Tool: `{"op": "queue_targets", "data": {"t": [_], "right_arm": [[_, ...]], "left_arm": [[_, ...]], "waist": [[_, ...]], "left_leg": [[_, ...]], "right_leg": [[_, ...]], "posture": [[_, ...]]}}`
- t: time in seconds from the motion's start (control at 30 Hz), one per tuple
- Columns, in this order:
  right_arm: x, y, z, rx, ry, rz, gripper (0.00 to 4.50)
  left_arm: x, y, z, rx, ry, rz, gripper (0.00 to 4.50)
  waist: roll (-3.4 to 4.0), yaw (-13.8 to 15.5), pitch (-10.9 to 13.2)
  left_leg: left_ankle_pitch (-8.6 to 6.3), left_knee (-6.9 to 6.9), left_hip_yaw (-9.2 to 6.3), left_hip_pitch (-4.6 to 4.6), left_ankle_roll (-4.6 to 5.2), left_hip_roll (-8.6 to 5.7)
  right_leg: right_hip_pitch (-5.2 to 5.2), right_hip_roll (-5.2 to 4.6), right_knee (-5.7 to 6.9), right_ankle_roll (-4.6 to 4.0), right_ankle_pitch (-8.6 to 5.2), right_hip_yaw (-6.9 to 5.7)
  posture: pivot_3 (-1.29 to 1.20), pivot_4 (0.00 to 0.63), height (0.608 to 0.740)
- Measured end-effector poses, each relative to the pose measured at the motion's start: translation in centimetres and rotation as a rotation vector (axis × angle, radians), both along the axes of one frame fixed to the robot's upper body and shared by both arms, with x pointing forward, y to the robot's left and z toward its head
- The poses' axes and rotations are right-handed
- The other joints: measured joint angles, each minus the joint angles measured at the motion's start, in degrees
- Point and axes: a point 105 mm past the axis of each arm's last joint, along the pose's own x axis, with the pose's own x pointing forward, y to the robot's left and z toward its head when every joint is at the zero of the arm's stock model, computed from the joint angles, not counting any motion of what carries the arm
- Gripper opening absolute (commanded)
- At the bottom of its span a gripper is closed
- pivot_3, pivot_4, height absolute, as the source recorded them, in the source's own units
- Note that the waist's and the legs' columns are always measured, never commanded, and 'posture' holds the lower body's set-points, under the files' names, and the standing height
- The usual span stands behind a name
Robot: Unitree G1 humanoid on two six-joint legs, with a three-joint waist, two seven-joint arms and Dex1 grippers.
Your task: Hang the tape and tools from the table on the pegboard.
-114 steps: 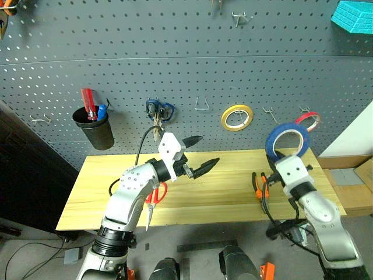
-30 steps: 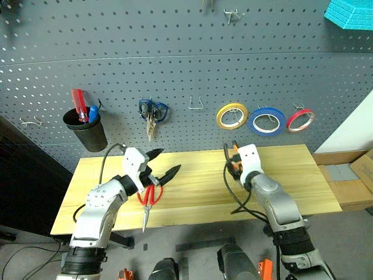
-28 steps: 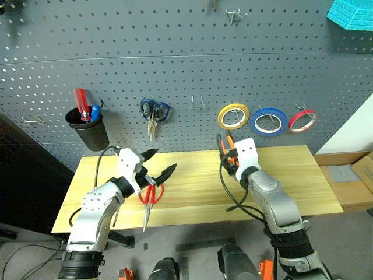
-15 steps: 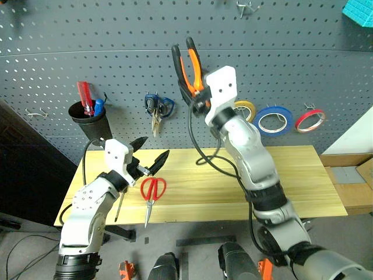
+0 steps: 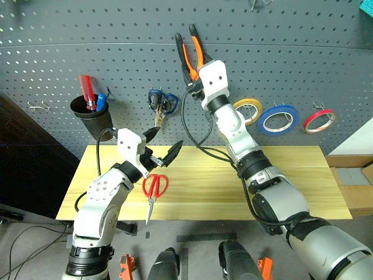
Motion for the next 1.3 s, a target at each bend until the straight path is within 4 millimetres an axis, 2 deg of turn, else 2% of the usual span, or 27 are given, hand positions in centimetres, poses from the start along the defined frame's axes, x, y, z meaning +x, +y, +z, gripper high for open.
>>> {"op": "queue_targets", "data": {"t": [0.17, 0.33, 0.43, 0.5, 0.63, 0.73, 0.8, 0.9, 1.07, 1.2, 1.3], "right_arm": [[0.3, -1.8, -3.2, -0.026, 0.036, -0.064, 2.83], [0.0, -2.1, -3.4, -0.013, 0.035, -0.067, 2.83], [-0.3, -2.3, -3.7, 0.022, 0.075, -0.06, 3.89], [-0.4, -2.6, -5.2, 0.024, 0.147, -0.062, 4.46], [-0.6, -3.9, -8.4, 0.0, 0.294, -0.087, 4.46], [-1.4, -4.7, -8.6, -0.014, 0.334, -0.083, 4.46], [-2.4, -5.1, -8.7, -0.02, 0.368, -0.051, 4.46], [-5.0, -4.8, -10.3, -0.078, 0.473, 0.086, 4.46], [-11.1, -3.5, -13.2, -0.25, 0.686, 0.378, 4.46], [-14.8, -2.6, -14.5, -0.305, 0.832, 0.544, 4.46], [-16.1, -2.6, -15.2, -0.342, 0.89, 0.581, 4.46]], "left_arm": [[0.0, -0.2, -0.1, -0.001, 0.003, -0.009, 4.5], [0.1, -0.6, 0.1, -0.009, -0.003, -0.019, 4.5], [0.5, -0.3, -0.4, -0.001, 0.015, 0.011, 4.5], [0.7, 0.4, -1.8, 0.012, 0.073, 0.059, 4.5], [0.9, 1.5, -5.0, 0.032, 0.229, 0.133, 4.5], [0.8, 1.9, -6.0, 0.039, 0.285, 0.161, 4.5], [0.4, 2.2, -7.1, 0.045, 0.336, 0.181, 4.5], [-1.0, 3.0, -9.5, 0.074, 0.449, 0.247, 4.5], [-3.8, 4.9, -14.6, 0.161, 0.696, 0.438, 4.5], [-4.5, 5.1, -16.0, 0.18, 0.799, 0.505, 4.5], [-4.2, 5.1, -16.7, 0.179, 0.848, 0.527, 4.5]], "waist": [[-0.01, 0.1, 0.4], [0.0, -0.1, 0.4], [0.0, 0.0, 0.4], [0.0, 0.0, 0.4], [0.02, 0.0, 0.4], [0.02, 0.0, 0.4], [0.01, 0.0, 0.4], [0.02, -0.2, 0.4], [0.01, -0.2, 0.4], [-0.01, -0.1, 0.4], [-0.04, -0.1, 0.4]], "left_leg": [[0.03, 0.01, 0.01, -0.06, -0.04, 0.0], [0.02, -0.01, 0.03, -0.06, -0.04, 0.02], [0.02, -0.02, 0.02, -0.06, -0.04, 0.03], [0.02, -0.01, 0.03, -0.06, -0.03, 0.02], [0.02, 0.0, 0.0, -0.09, -0.04, 0.02], [0.02, 0.01, 0.0, -0.08, -0.04, 0.03], [0.02, 0.01, 0.0, -0.07, -0.04, 0.03], [0.01, -0.02, 0.03, -0.08, -0.03, 0.03], [0.0, 0.02, -0.05, -0.08, -0.03, 0.04], [0.03, 0.18, -0.13, -0.01, -0.03, 0.04], [0.06, 0.29, -0.12, 0.06, -0.02, 0.04]], "right_leg": [[-0.05, 0.01, 0.02, -0.02, 0.01, 0.01], [-0.09, 0.01, 0.03, -0.02, 0.01, 0.03], [-0.08, 0.02, 0.02, -0.02, 0.01, 0.02], [-0.06, 0.01, 0.0, -0.02, 0.01, 0.03], [-0.1, 0.01, 0.03, -0.02, 0.01, 0.02], [-0.09, 0.02, 0.06, -0.02, 0.01, 0.01], [-0.08, 0.02, 0.04, -0.01, 0.01, 0.01], [-0.09, 0.02, -0.01, 0.0, 0.0, 0.05], [-0.07, 0.02, -0.01, 0.17, -0.11, -0.03], [0.07, 0.04, 0.03, 0.2, -0.1, -0.11], [0.18, 0.05, 0.01, 0.14, -0.06, -0.12]], "posture": [[-0.05, 0.244, 0.74], [-0.06, 0.243, 0.74], [-0.07, 0.241, 0.74], [-0.08, 0.24, 0.74], [-0.09, 0.235, 0.74], [-0.09, 0.231, 0.74], [-0.09, 0.231, 0.74], [-0.1, 0.231, 0.74], [-0.12, 0.232, 0.74], [-0.13, 0.237, 0.74], [-0.15, 0.242, 0.74]]}}
